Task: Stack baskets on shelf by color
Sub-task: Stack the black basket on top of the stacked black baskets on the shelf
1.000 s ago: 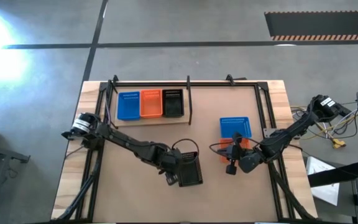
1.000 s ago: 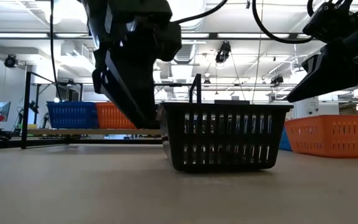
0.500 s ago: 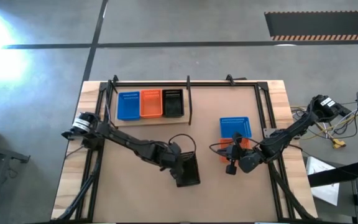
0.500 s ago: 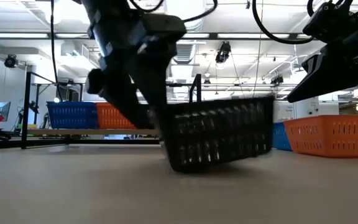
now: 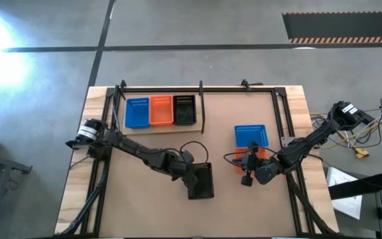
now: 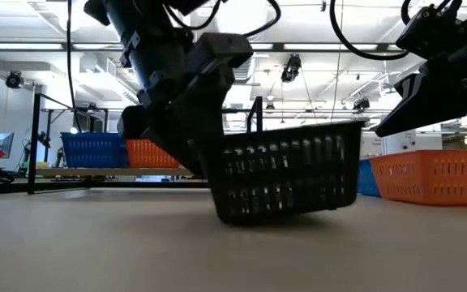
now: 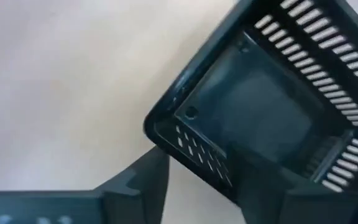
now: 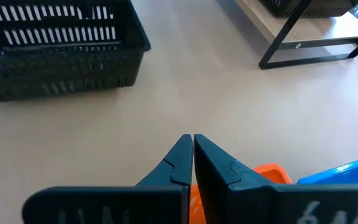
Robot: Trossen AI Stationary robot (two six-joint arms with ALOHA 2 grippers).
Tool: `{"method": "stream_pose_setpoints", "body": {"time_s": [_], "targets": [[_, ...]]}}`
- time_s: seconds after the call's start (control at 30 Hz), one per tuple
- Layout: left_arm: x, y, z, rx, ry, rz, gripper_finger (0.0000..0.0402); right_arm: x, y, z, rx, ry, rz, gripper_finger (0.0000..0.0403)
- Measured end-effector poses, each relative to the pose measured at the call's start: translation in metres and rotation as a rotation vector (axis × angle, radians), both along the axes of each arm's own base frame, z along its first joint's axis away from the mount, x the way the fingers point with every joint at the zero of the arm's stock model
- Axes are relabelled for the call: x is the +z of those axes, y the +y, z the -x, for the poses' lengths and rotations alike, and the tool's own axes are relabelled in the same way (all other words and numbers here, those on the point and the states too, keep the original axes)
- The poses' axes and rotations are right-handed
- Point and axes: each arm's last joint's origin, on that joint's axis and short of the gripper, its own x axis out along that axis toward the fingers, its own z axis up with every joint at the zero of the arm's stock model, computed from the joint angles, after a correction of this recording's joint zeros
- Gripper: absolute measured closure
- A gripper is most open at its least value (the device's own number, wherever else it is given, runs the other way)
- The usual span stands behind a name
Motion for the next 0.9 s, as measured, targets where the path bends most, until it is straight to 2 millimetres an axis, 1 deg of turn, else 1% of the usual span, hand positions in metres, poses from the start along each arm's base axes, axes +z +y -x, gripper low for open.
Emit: {"method": "stream_pose_setpoints", "body": {"time_s": [0.2,0.33,0.43,0.53,0.6,0.67,0.8,0.87,0.9], "targets": [[-0.001,0.008,-0.002,-0.017,0.004,0.015,0.033,0.0,0.0,0.0,0.0,0.0,0.001,0.0394],[0.008,0.014,0.0,-0.058,-0.003,0.017,0.0387,0.0,0.0,0.0,0.0,0.0,0.001,0.0394],[0.02,0.02,0.004,-0.074,-0.015,0.018,0.0395,0.0,0.0,0.0,0.0,0.001,0.001,0.0394],[0.044,0.031,0.016,-0.045,-0.043,-0.019,0.0398,0.0,0.0,0.0,0.0,0.001,0.001,0.0394],[0.068,0.042,0.028,-0.004,-0.085,-0.079,0.0399,0.0,0.0,0.0,0.0,0.001,0.001,0.0394],[0.091,0.056,0.042,0.073,-0.132,-0.153,0.0399,0.0,0.0,0.0,0.0,0.001,0.001,0.0394],[0.137,0.091,0.072,0.253,-0.267,-0.348,0.0399,-0.001,0.0,0.0,-0.001,0.001,0.002,0.0394],[0.153,0.111,0.083,0.363,-0.324,-0.429,0.0399,0.0,-0.001,0.0,-0.009,-0.004,0.009,0.0394],[0.158,0.121,0.087,0.415,-0.342,-0.465,0.0399,0.0,-0.001,0.0,-0.011,-0.005,0.012,0.0394]]}}
